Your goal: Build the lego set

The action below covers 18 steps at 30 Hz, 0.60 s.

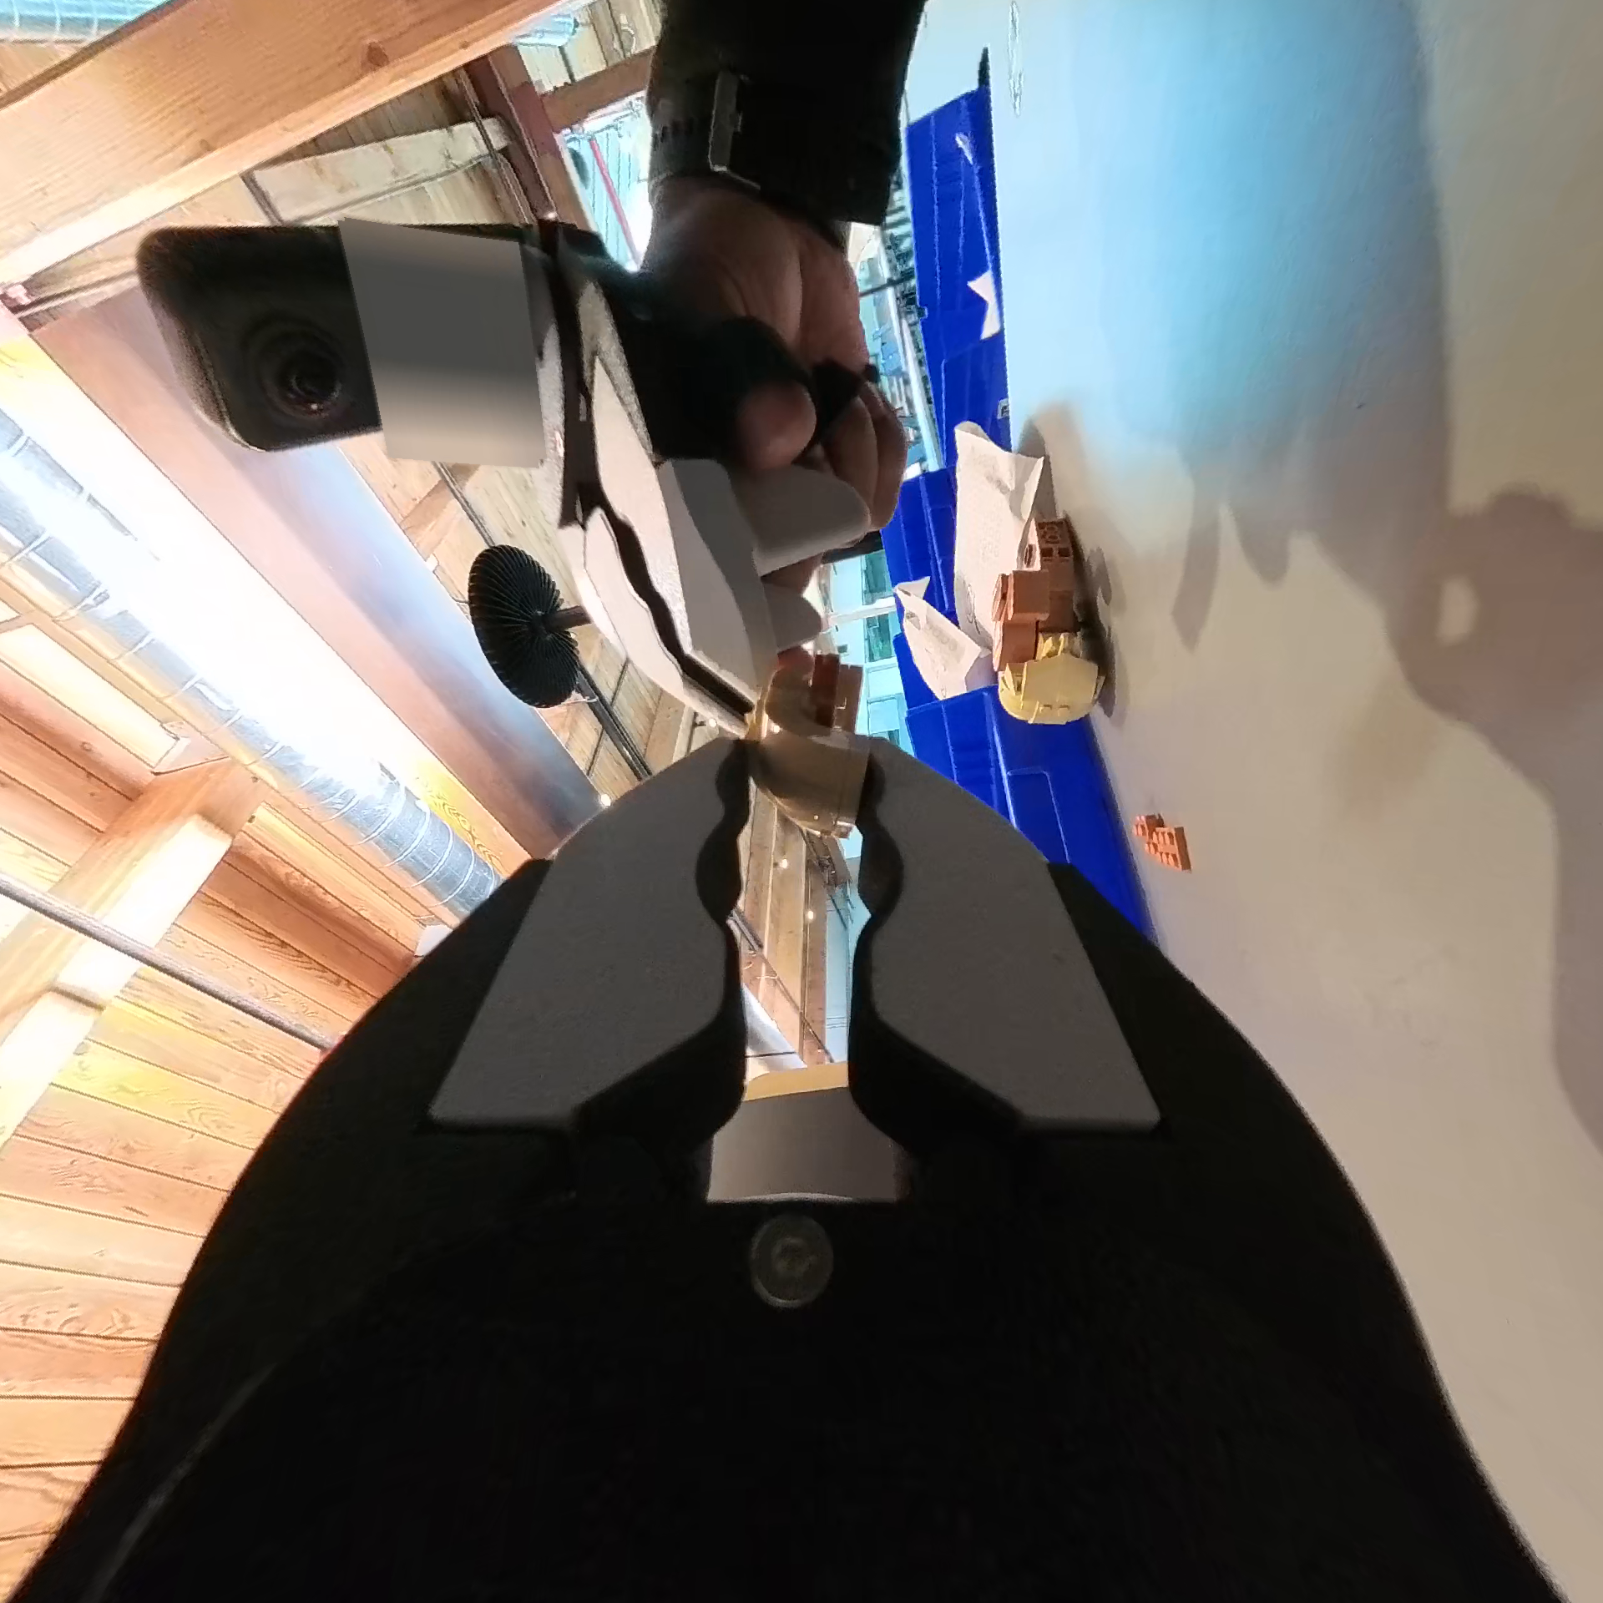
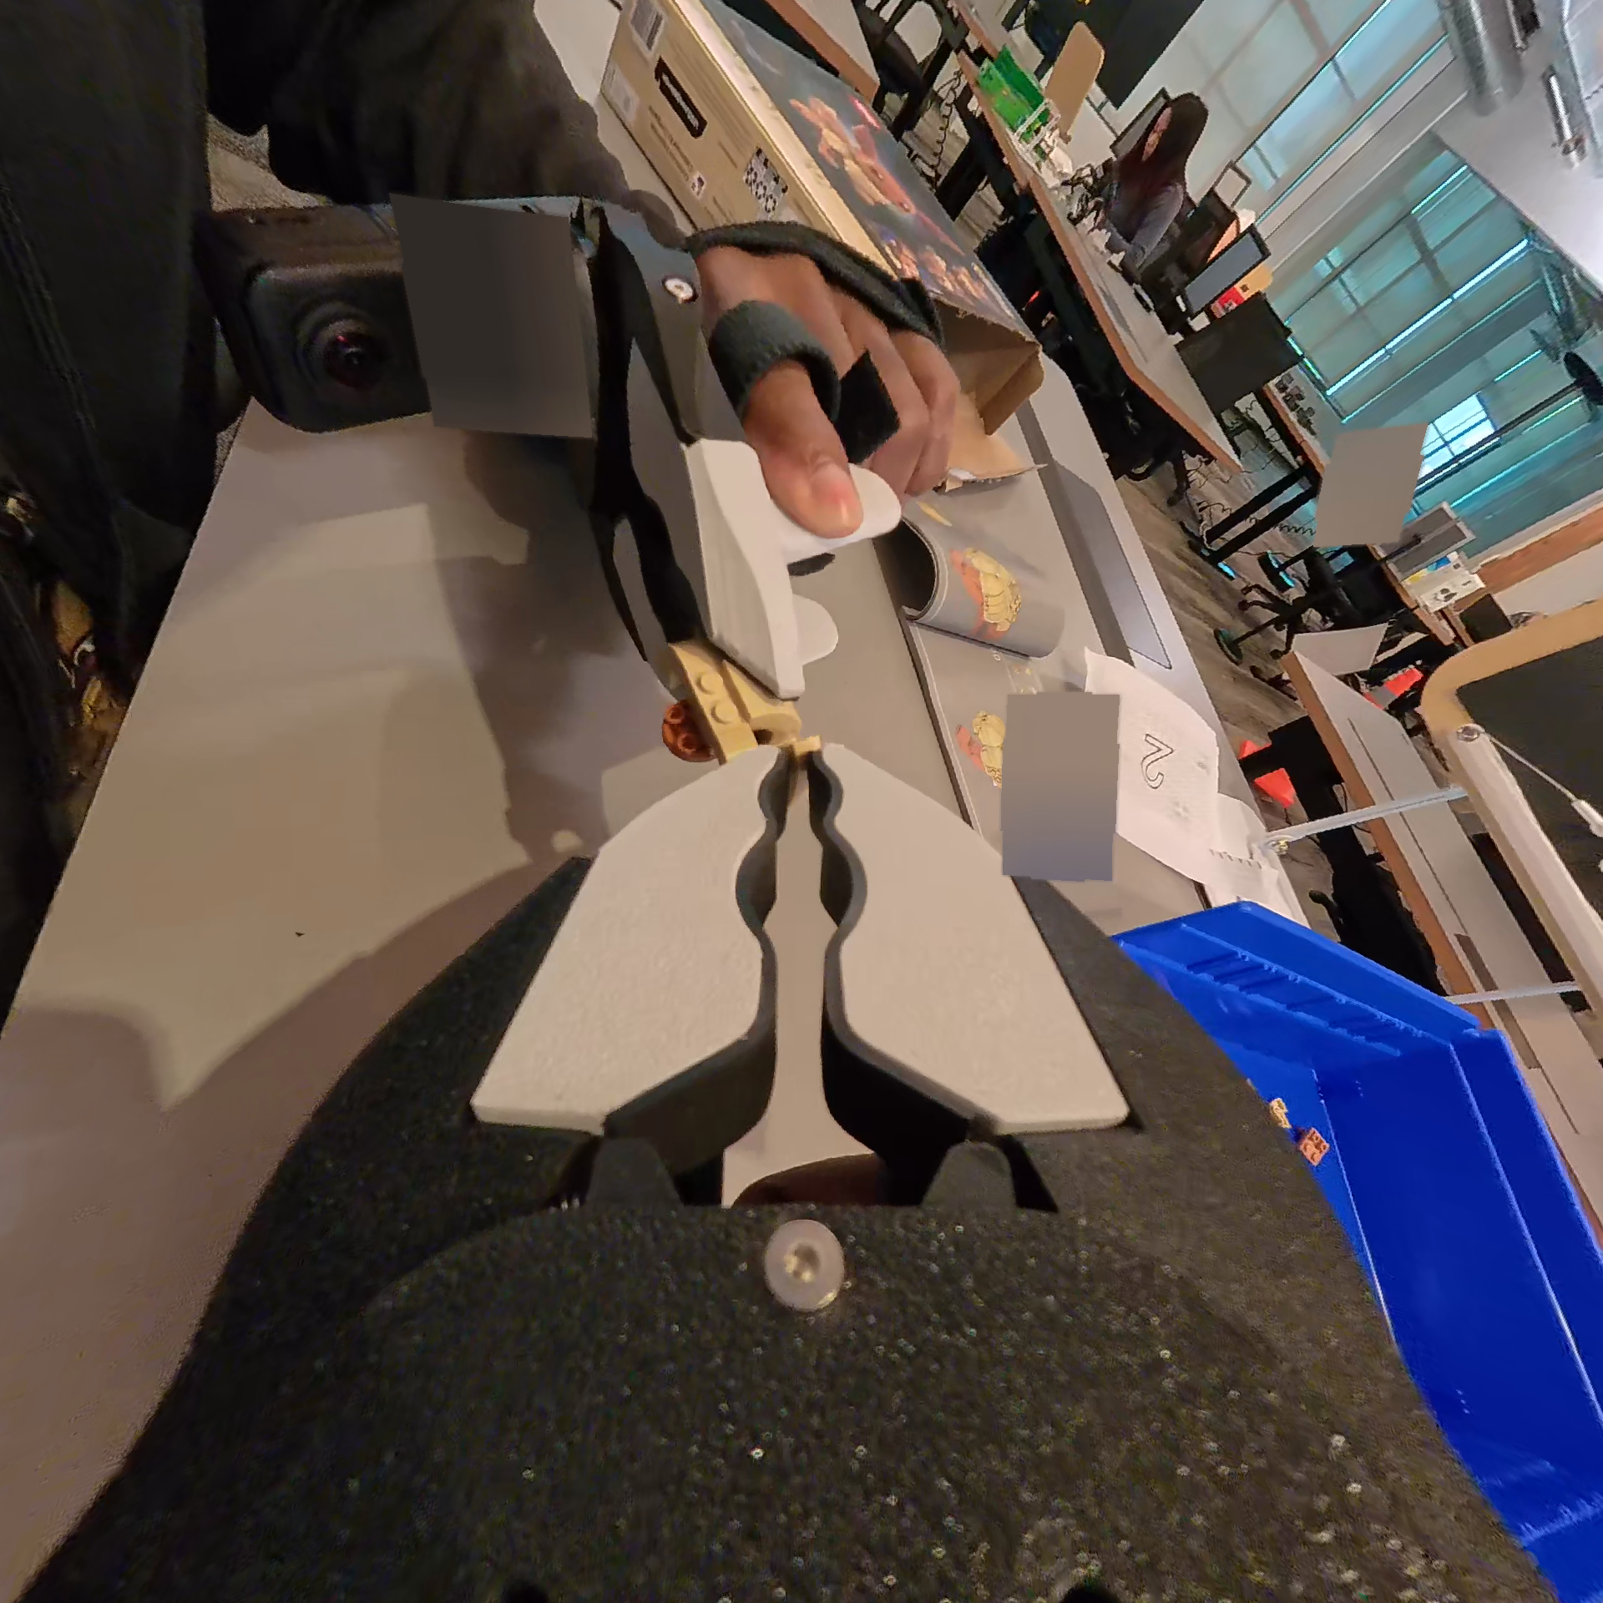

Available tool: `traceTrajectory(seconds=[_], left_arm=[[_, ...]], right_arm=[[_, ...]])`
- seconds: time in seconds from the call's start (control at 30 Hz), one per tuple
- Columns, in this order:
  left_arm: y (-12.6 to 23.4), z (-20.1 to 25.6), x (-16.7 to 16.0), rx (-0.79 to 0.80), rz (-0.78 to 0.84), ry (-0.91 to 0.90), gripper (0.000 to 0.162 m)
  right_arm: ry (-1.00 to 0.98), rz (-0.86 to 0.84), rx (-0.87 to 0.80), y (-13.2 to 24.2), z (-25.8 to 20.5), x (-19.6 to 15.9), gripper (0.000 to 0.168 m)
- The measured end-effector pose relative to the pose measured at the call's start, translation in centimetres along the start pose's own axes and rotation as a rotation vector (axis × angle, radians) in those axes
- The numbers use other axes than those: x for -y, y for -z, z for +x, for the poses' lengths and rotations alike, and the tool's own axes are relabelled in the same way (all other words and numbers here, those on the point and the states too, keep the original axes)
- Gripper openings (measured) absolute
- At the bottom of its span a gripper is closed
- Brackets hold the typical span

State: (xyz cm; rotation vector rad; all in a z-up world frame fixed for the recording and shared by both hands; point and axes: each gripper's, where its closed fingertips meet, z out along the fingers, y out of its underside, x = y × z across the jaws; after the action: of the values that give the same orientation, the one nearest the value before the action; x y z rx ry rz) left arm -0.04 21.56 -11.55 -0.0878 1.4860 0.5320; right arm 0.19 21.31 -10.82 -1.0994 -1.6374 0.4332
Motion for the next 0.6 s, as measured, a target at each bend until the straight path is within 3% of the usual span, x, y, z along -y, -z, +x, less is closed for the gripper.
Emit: traceTrajectory(seconds=[0.6], left_arm=[[0.0,0.3,0.9,-0.011,0.021,-0.094,0.022]], right_arm=[[0.021,0.019,0.043,0.0,-1.2,0.2,0.003]])
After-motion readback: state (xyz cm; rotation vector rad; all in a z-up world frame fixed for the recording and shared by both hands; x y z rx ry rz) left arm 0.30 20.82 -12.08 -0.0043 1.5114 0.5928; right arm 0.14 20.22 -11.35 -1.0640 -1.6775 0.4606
